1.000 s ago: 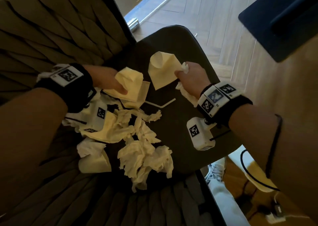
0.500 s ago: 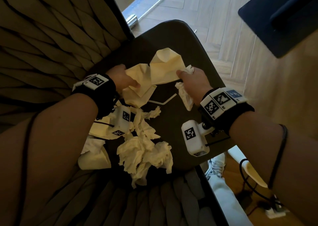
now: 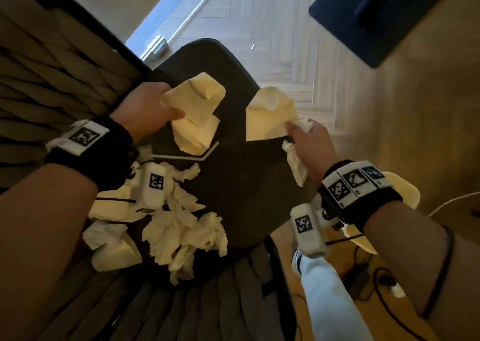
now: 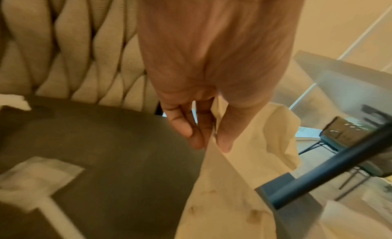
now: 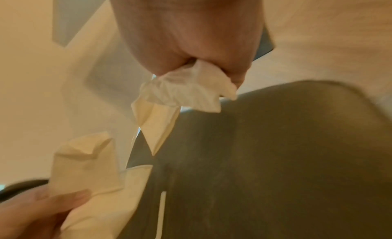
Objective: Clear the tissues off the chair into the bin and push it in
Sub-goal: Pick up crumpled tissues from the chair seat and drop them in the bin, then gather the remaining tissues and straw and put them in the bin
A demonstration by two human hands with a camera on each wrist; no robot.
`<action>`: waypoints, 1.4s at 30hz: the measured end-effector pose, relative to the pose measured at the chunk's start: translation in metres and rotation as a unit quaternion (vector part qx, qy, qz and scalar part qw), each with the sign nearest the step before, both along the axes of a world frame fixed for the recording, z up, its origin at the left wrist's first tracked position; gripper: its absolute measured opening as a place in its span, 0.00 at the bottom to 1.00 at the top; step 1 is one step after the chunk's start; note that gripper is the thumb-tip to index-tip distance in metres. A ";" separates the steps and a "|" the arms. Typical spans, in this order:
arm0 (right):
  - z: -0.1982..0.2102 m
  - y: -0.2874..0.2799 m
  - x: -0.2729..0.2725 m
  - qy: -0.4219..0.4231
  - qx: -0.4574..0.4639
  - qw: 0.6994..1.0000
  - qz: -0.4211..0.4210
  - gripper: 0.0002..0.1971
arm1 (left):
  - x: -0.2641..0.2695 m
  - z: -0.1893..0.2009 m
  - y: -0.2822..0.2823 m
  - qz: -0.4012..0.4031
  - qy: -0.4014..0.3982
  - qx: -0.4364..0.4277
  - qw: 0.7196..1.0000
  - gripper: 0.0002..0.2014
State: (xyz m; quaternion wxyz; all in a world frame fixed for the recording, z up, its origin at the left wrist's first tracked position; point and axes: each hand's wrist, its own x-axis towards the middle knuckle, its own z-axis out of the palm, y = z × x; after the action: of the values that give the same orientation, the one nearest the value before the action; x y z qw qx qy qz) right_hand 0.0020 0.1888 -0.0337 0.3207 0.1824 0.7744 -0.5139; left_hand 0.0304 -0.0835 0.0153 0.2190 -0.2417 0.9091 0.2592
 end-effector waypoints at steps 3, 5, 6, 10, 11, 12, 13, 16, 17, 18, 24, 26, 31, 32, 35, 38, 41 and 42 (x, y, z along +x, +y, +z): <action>-0.002 0.067 0.008 0.010 0.044 0.997 -0.067 0.07 | -0.018 0.020 0.047 -0.068 0.043 0.011 0.997 0.12; -0.011 0.118 0.018 -0.006 0.085 0.988 -0.127 0.12 | -0.030 0.023 0.095 -0.113 0.067 0.056 0.990 0.10; -0.019 0.144 0.024 -0.019 0.116 0.981 -0.151 0.17 | -0.034 0.020 0.125 -0.139 0.069 0.081 0.985 0.09; -0.051 0.236 0.043 -0.083 0.181 0.967 -0.162 0.18 | -0.038 -0.026 0.254 -0.173 0.016 0.177 0.969 0.05; -0.061 0.255 0.049 -0.098 0.213 0.962 -0.142 0.19 | -0.037 -0.045 0.285 -0.168 0.002 0.188 0.968 0.04; -0.075 0.273 0.056 -0.112 0.259 0.955 -0.094 0.20 | -0.035 -0.064 0.314 -0.161 -0.010 0.195 0.968 0.04; -0.086 0.288 0.062 -0.130 0.306 0.943 -0.022 0.21 | -0.032 -0.082 0.338 -0.149 -0.027 0.203 0.967 0.05; -0.122 0.318 0.075 -0.133 0.369 0.913 0.117 0.21 | -0.024 -0.137 0.401 -0.124 -0.076 0.227 0.963 0.04; -0.134 0.327 0.077 -0.142 0.370 0.907 0.144 0.20 | -0.021 -0.153 0.418 -0.129 -0.080 0.221 0.963 0.03; -0.146 0.334 0.080 -0.144 0.364 0.909 0.143 0.19 | -0.018 -0.169 0.433 -0.139 -0.080 0.211 0.964 0.03; -0.208 0.360 0.094 -0.174 0.302 0.928 0.134 0.23 | 0.006 -0.238 0.490 -0.182 -0.147 0.163 0.958 0.10; -0.214 0.366 0.100 -0.185 0.280 0.940 0.064 0.20 | 0.015 -0.249 0.500 -0.222 -0.229 0.158 0.935 0.23; -0.193 0.358 0.112 -0.215 0.164 0.955 -0.123 0.29 | 0.030 -0.241 0.495 -0.248 -0.297 0.161 0.908 0.29; -0.185 0.351 0.110 -0.201 0.134 0.961 -0.135 0.27 | 0.030 -0.230 0.487 -0.239 -0.288 0.163 0.913 0.25; -0.141 0.314 0.099 -0.158 0.075 0.981 -0.086 0.18 | 0.027 -0.180 0.454 -0.234 -0.253 0.164 0.924 0.13; -0.090 0.266 0.087 -0.094 0.048 0.994 0.003 0.15 | 0.026 -0.113 0.407 -0.171 -0.212 0.184 0.944 0.08; -0.041 0.209 0.076 -0.040 0.023 0.994 0.099 0.13 | 0.035 -0.051 0.346 -0.056 -0.164 0.210 0.962 0.07; -0.029 0.190 0.075 -0.020 0.015 0.991 0.132 0.13 | 0.041 -0.035 0.322 -0.018 -0.152 0.215 0.965 0.07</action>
State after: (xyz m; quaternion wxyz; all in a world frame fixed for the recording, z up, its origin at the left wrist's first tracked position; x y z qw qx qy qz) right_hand 0.0772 0.3786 -0.0622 0.3984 0.0940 0.7929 -0.4514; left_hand 0.0713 0.2388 -0.0193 0.4063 -0.2094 0.7921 0.4045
